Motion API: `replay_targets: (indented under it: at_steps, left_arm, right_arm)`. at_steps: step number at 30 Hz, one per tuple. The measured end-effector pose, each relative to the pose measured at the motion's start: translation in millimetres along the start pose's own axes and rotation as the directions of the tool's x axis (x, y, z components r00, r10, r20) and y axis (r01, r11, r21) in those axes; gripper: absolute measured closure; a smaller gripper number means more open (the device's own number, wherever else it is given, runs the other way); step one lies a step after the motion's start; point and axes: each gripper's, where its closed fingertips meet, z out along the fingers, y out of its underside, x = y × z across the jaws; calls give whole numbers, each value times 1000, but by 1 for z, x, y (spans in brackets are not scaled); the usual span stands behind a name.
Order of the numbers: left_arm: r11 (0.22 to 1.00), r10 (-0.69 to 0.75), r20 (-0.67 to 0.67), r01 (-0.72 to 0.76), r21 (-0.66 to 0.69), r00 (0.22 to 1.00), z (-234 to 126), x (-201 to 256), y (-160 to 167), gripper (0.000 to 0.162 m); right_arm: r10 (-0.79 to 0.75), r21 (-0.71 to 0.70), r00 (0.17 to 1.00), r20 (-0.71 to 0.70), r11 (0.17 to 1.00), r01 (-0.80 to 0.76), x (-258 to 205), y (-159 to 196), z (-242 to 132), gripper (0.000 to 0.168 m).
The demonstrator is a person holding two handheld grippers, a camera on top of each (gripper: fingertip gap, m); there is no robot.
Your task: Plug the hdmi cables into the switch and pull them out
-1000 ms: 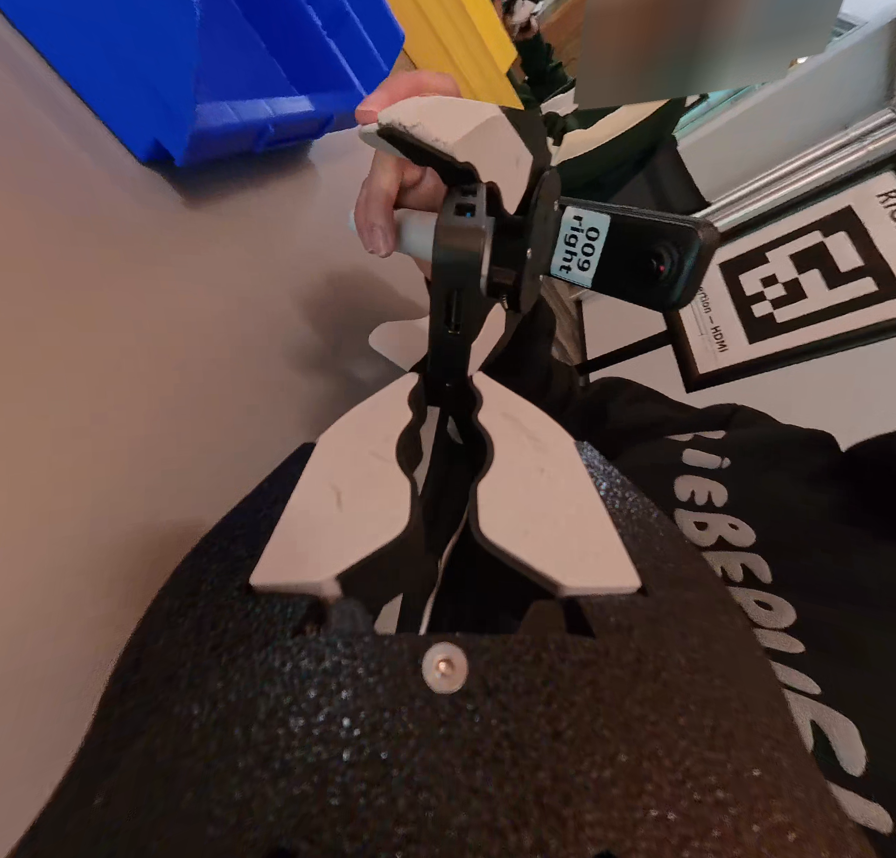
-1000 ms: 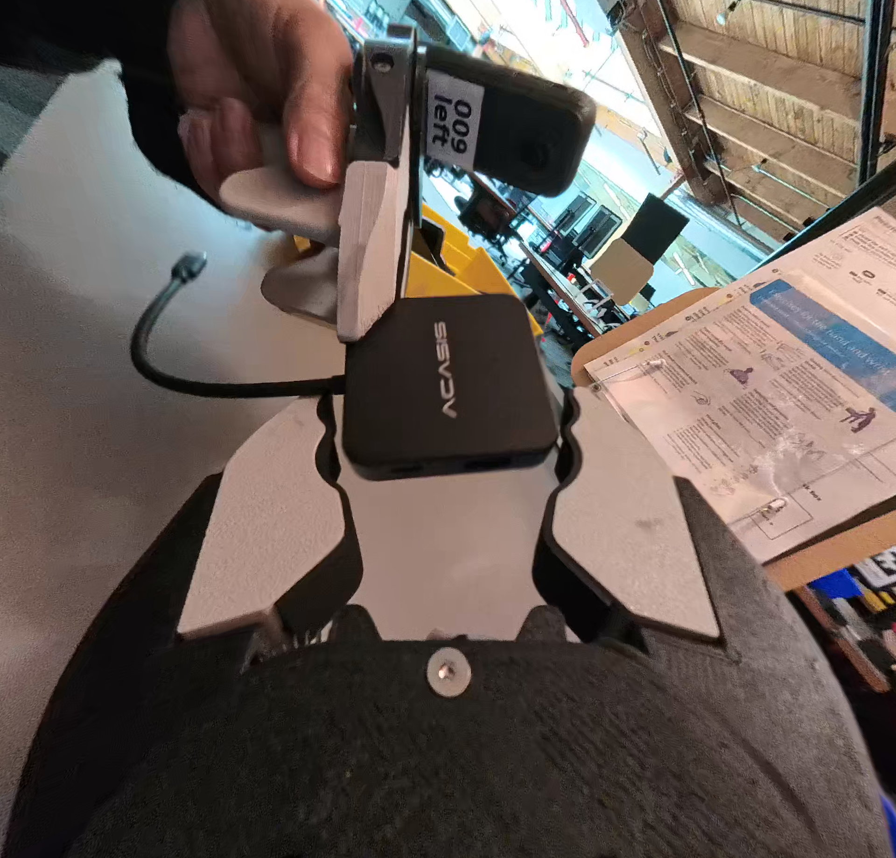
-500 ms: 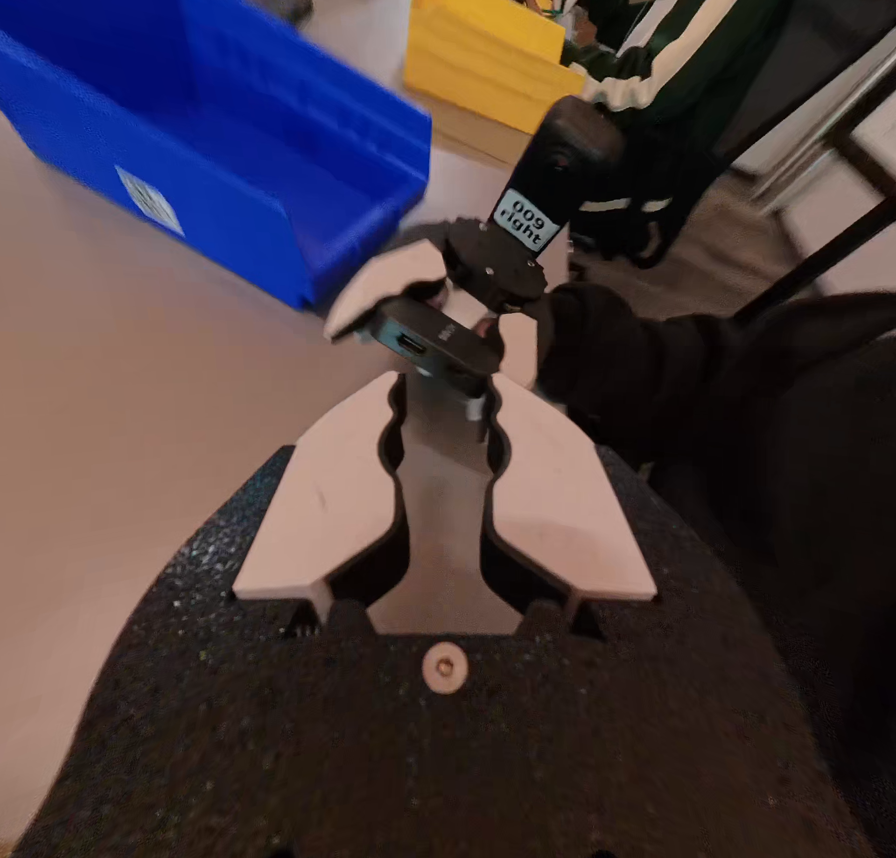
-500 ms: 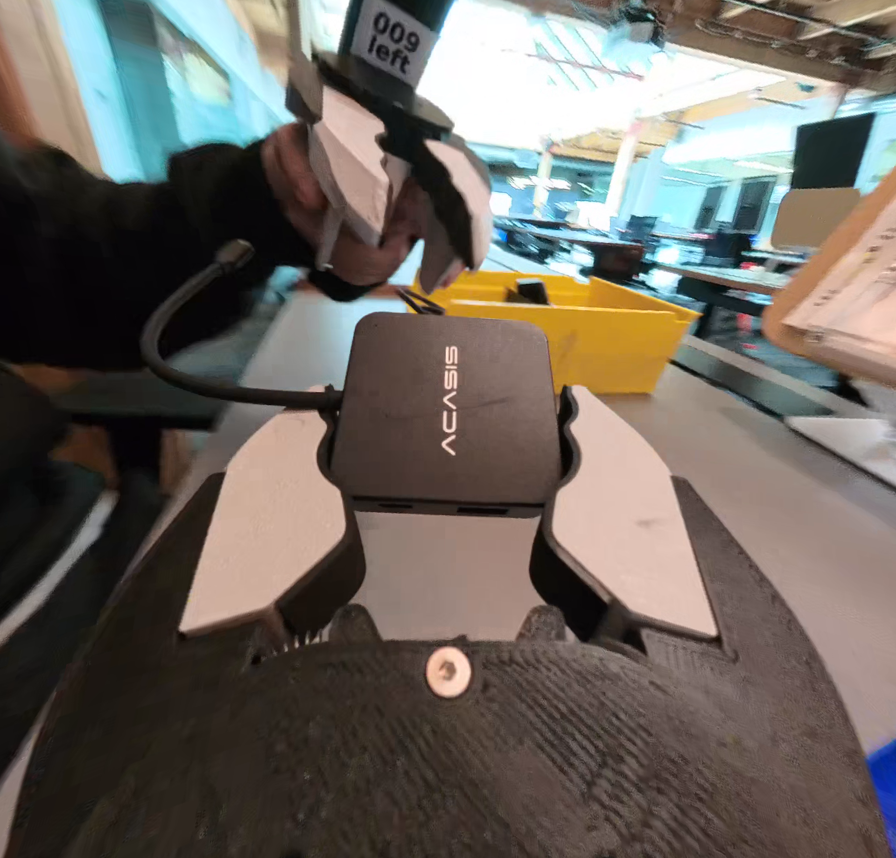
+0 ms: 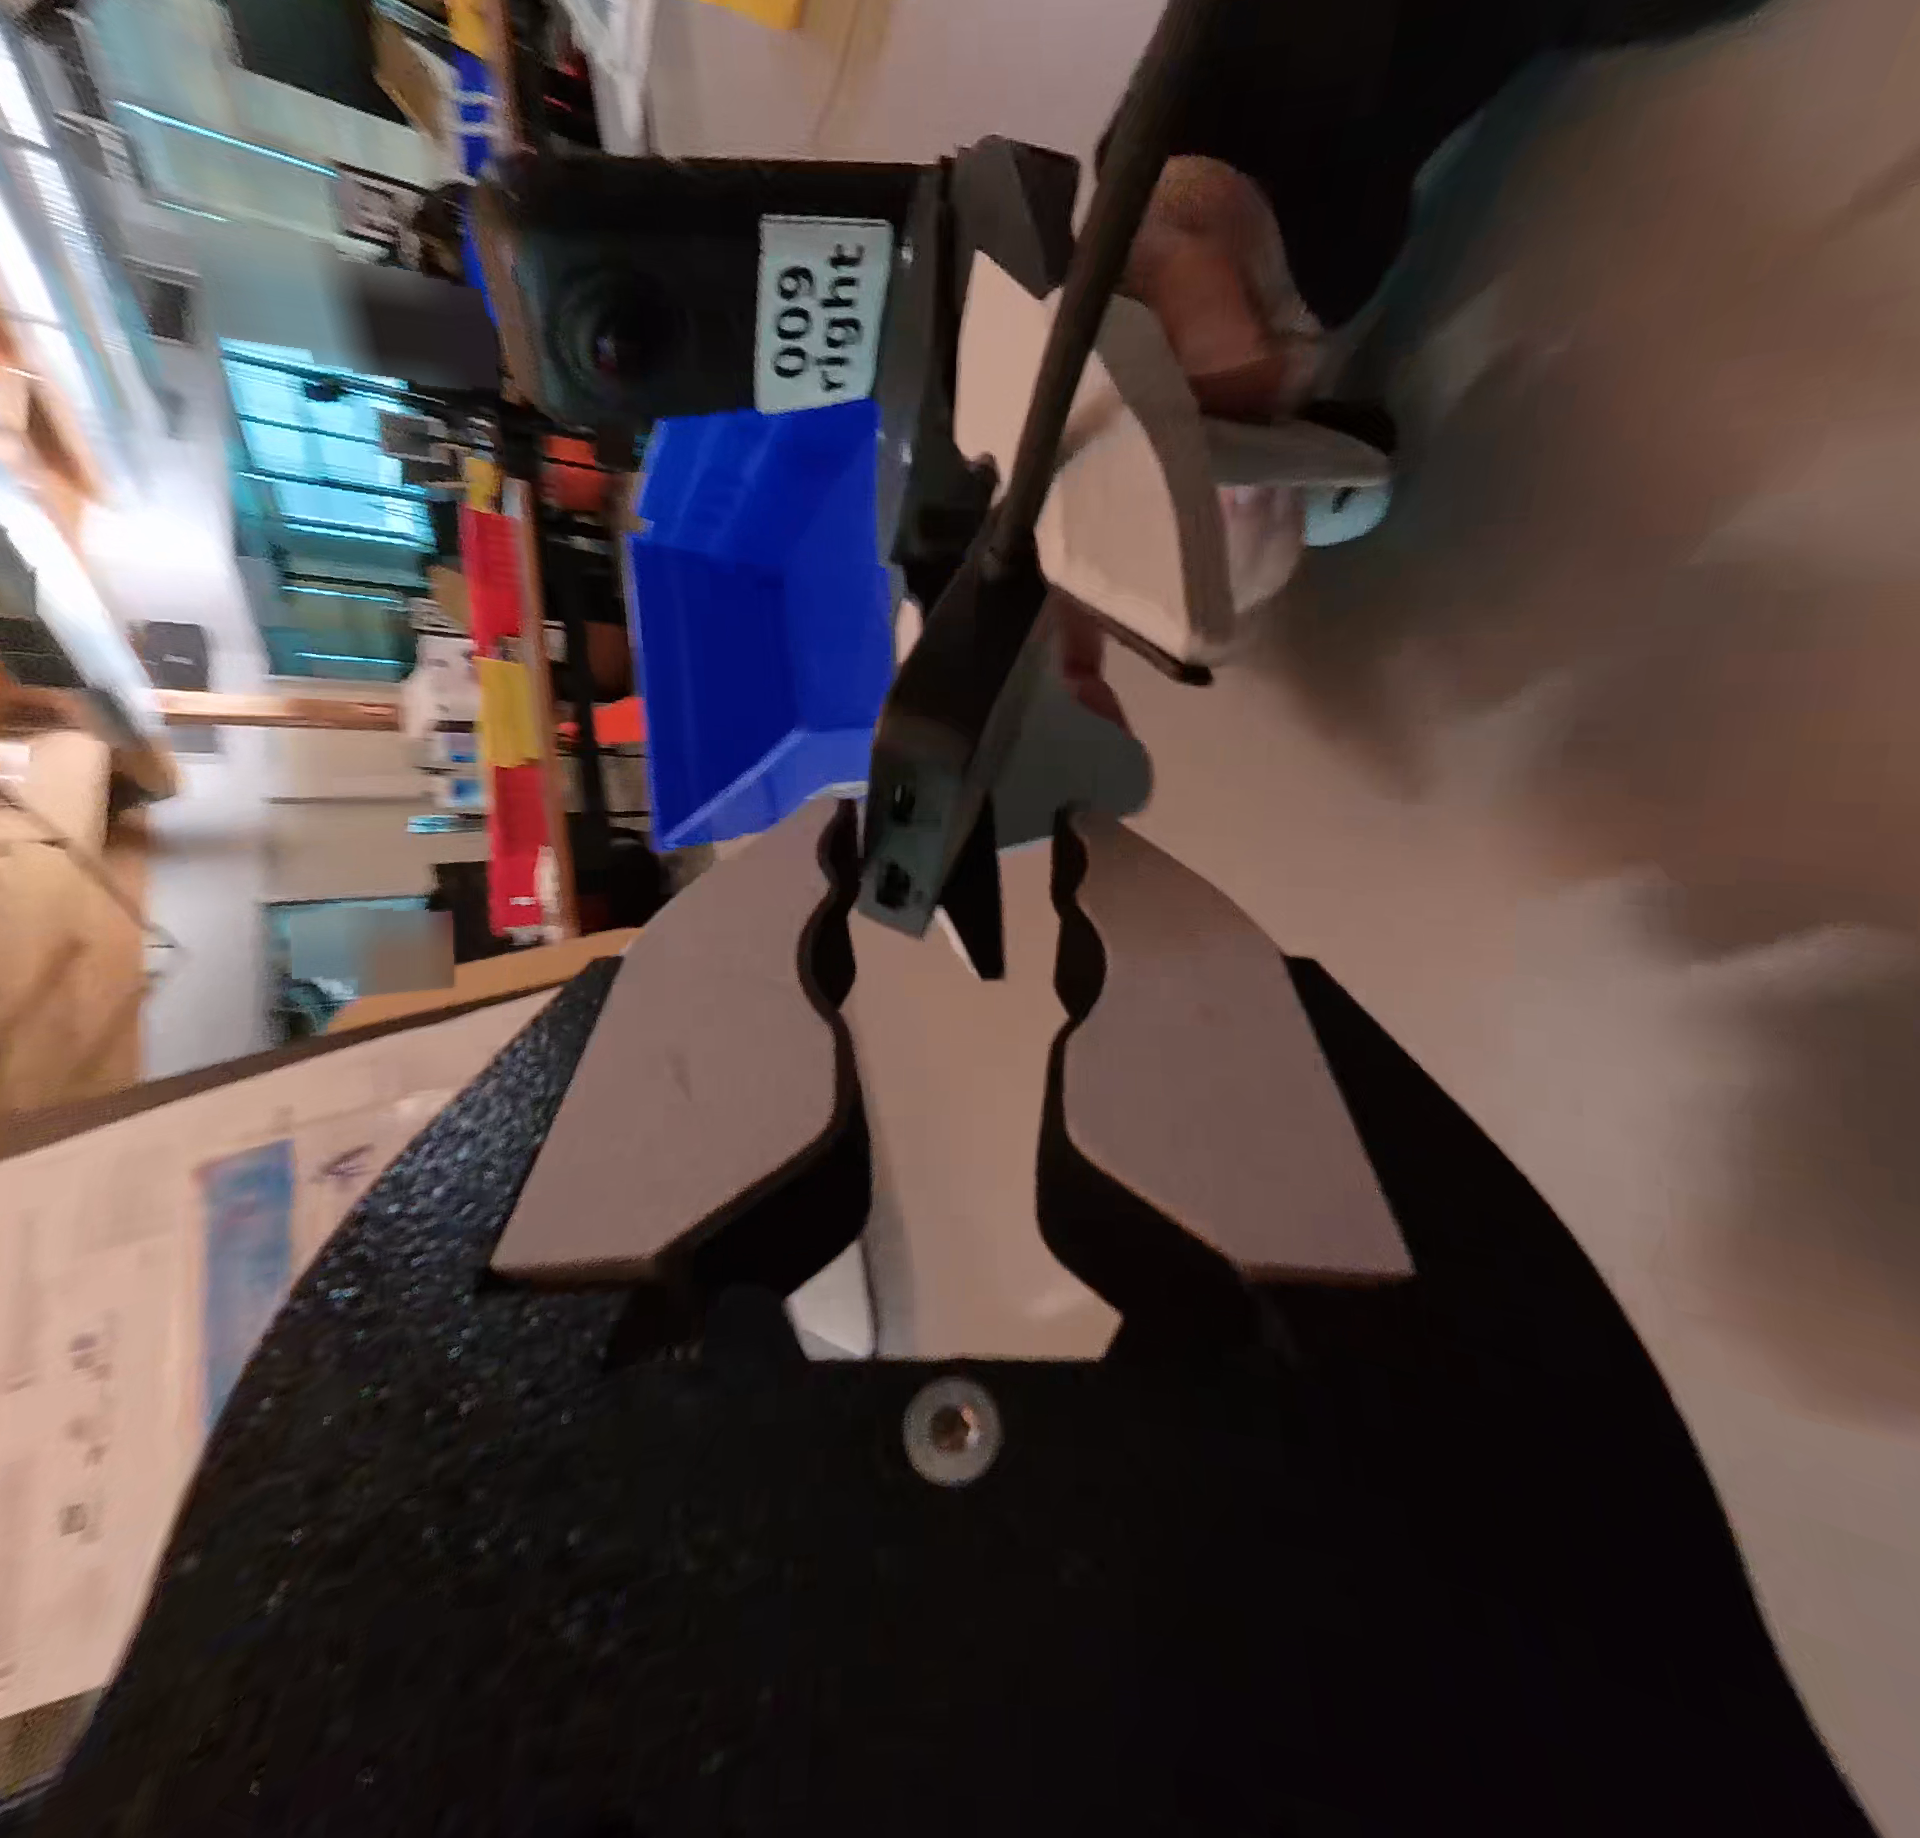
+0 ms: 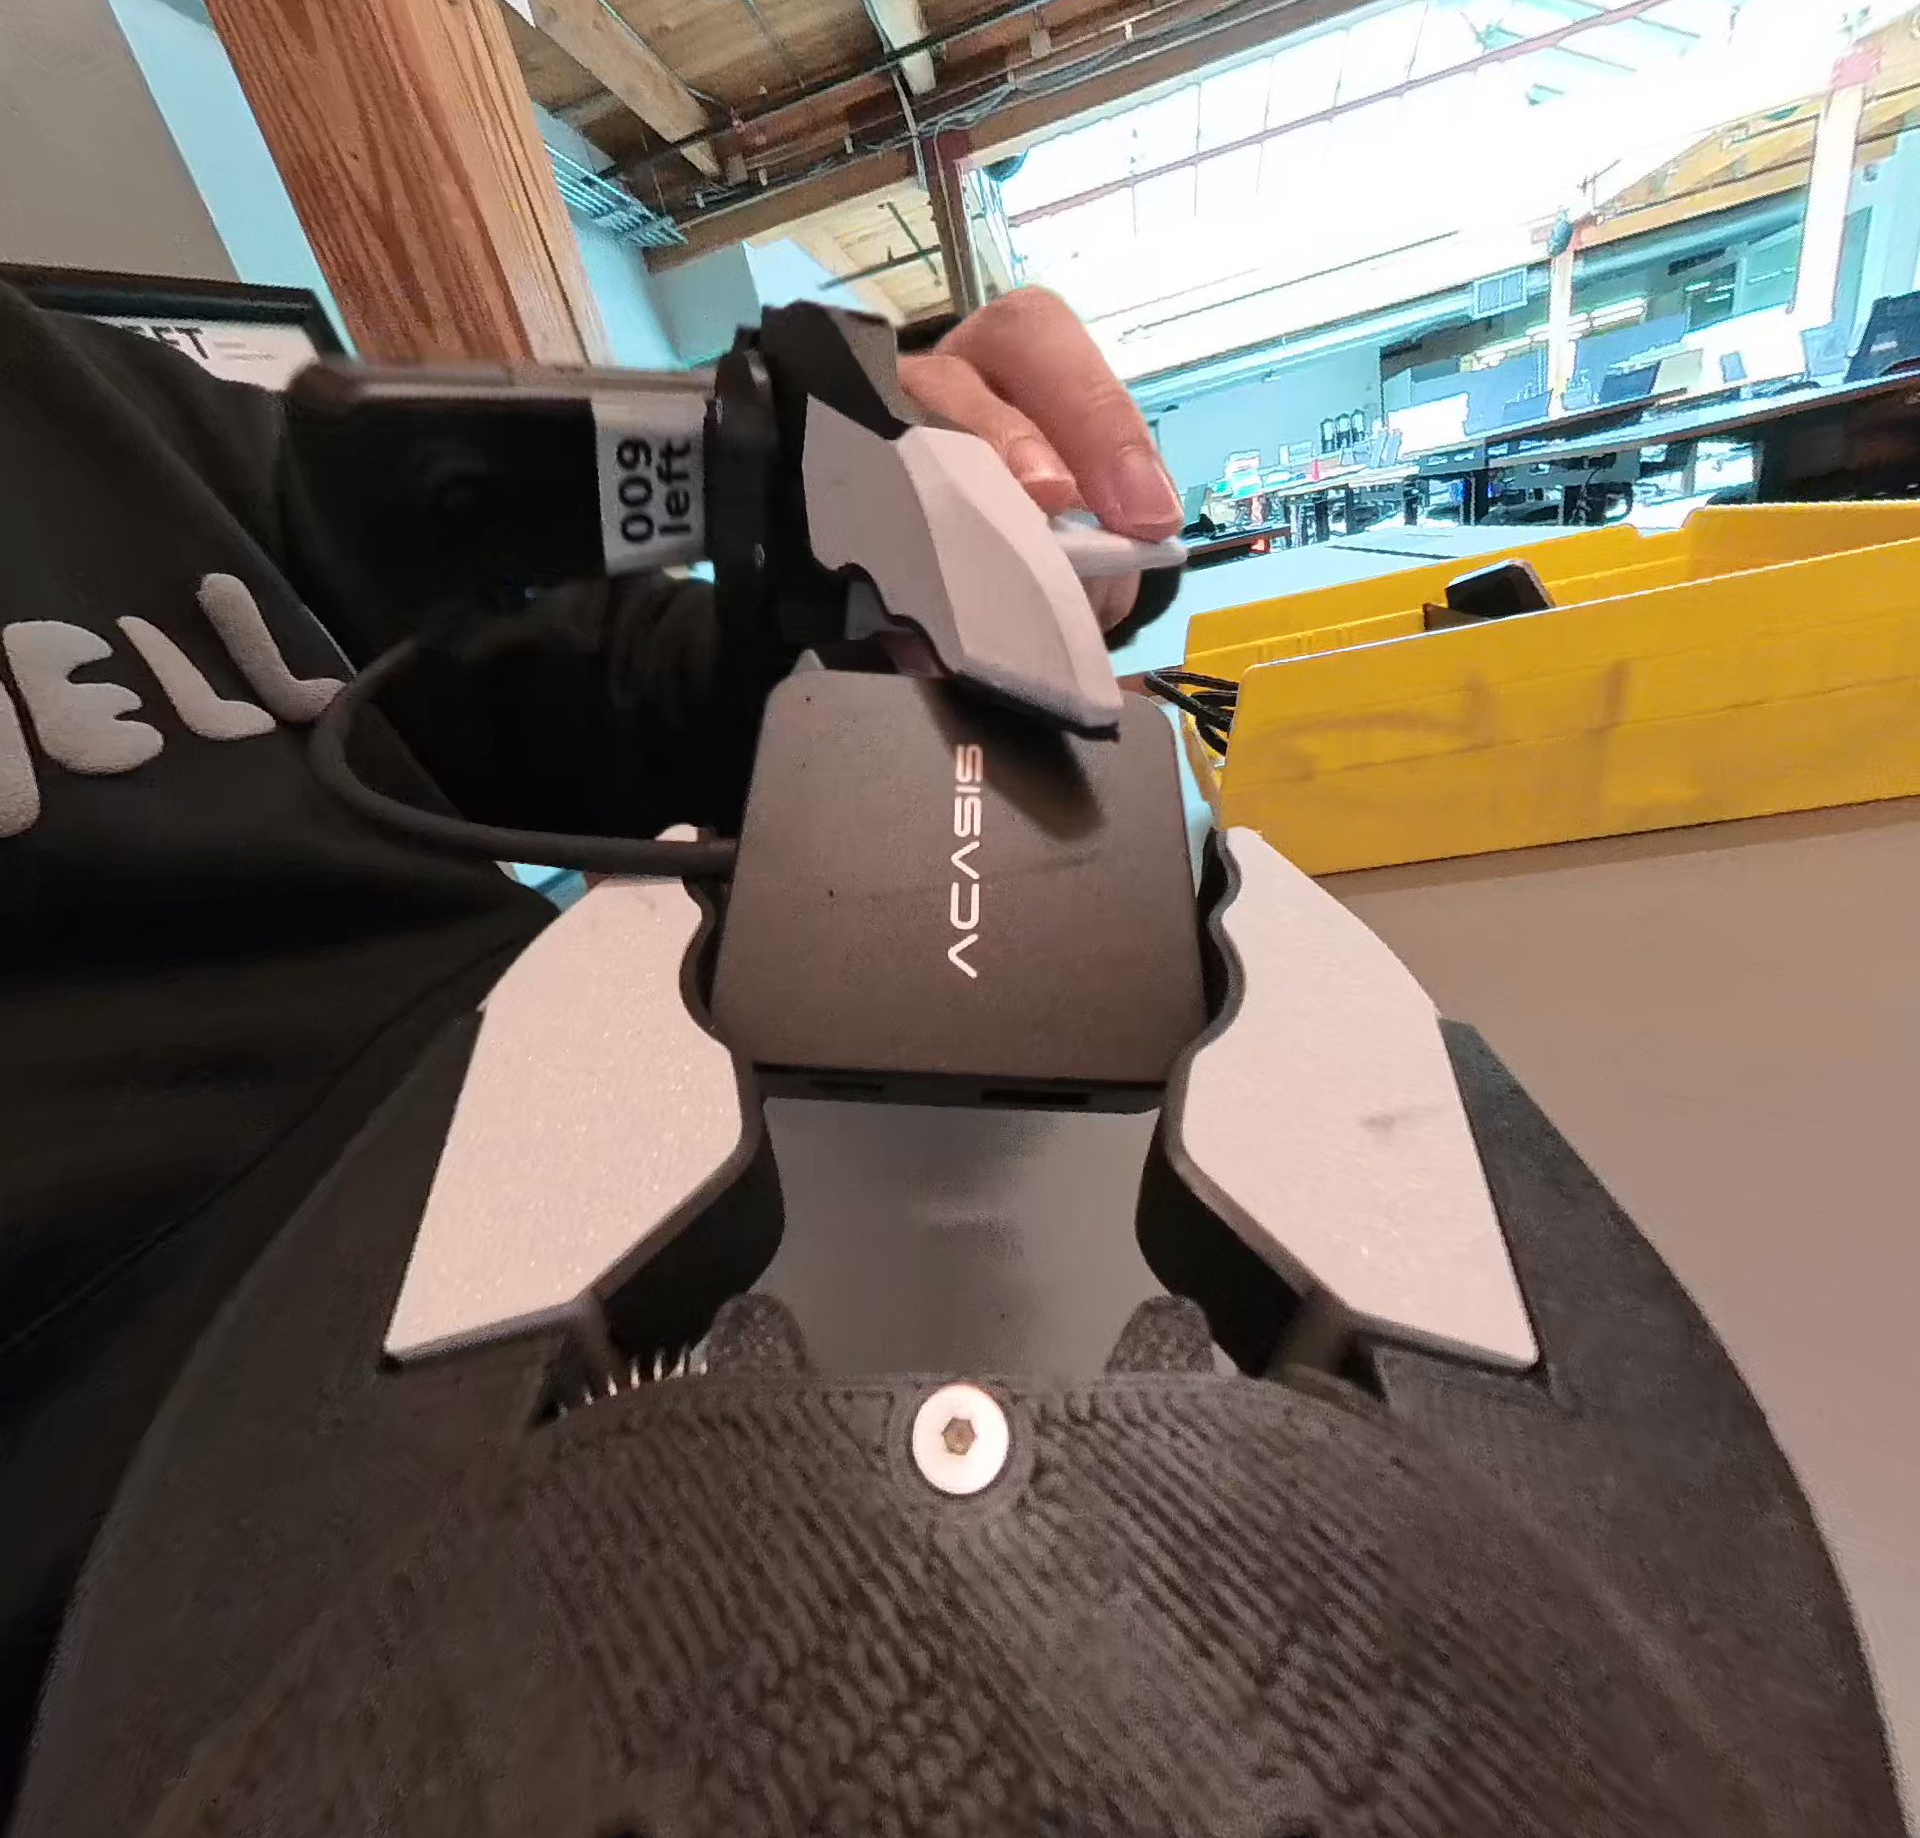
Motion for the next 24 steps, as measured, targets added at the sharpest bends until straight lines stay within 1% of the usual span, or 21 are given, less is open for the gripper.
replay_targets:
  at_steps: [1,2,4,7,9,14,17,21,24]
  left_arm:
    - [999,32,52,-32,-6,998,3,-5,0,138]
    - [998,61,87,-60,-14,994,5,-8,0,140]
    - [998,62,117,-62,-6,991,6,-9,-1,141]
    - [995,66,214,-81,62,975,-1,-12,-9,147]
    - [994,54,231,-75,81,971,-3,-10,-11,148]
    - [989,42,203,-69,129,978,-6,-8,-8,148]
    - [985,80,140,-100,140,987,-9,-5,-8,149]
    - [979,97,13,-98,178,995,-14,5,-14,148]
    - [973,165,27,-168,162,986,-16,5,-15,148]
  right_arm:
    - [6,4,1000,-1,1000,-6,0,0,-1,81]
    - [9,21,1000,-9,1000,-9,2,-2,-3,81]
    - [-1,52,1000,-5,999,1,1,-6,-5,81]
    - [-33,172,999,-14,984,35,-2,-22,-12,81]
    - [-22,168,1000,-9,985,23,-1,-20,-12,81]
    - [-16,165,1000,7,986,14,-5,-17,-11,78]
    - [-9,127,999,32,992,5,-9,-12,-9,77]
    - [-41,91,996,76,995,34,-18,-8,-5,77]
    - [-49,75,995,89,996,43,-21,-6,-3,77]
